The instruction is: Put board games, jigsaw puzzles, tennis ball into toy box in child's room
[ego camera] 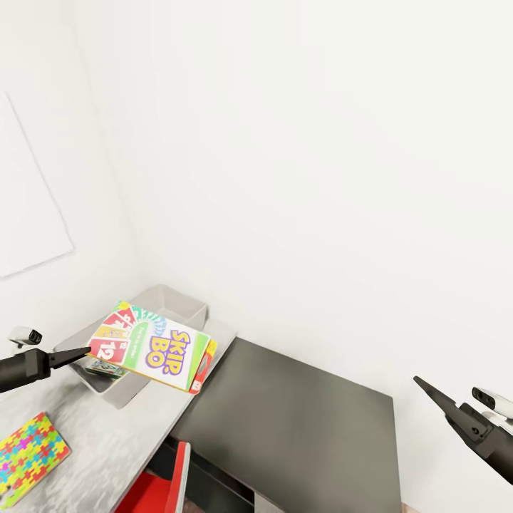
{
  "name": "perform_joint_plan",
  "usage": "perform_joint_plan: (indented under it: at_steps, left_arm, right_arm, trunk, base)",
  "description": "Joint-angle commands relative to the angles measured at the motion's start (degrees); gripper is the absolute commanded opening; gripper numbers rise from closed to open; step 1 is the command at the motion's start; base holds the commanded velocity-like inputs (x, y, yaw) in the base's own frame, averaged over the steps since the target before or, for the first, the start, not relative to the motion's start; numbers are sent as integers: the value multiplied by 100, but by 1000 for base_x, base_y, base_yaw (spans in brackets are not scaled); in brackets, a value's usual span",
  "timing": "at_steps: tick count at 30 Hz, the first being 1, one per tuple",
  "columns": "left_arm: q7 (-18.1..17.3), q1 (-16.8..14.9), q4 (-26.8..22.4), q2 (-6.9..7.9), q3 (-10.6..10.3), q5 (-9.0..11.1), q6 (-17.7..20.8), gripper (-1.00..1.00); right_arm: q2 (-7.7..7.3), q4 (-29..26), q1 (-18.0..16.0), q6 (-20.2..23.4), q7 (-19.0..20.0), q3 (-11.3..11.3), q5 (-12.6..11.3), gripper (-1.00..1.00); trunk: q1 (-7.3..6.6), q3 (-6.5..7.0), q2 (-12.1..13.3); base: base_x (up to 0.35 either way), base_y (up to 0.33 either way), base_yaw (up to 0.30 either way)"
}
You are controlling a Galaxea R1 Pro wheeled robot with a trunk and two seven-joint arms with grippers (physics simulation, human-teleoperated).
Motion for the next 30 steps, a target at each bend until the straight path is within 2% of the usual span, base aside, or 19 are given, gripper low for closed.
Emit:
perform_joint_plan:
  at_steps: [1,30]
  left_arm:
    - [-24,-5,0,0,0,-3,59,-100]
    - [-24,-5,0,-2,0,-3,59,-100]
  right_arm:
    - [-1,-1,-5,55,10,-1,-15,100]
    - [6,-3,-5,55,10,1,-9,100]
  trunk:
    - [4,-13,-13]
    - [4,-13,-13]
  base:
    - [-2,30,0]
    - [37,35,0]
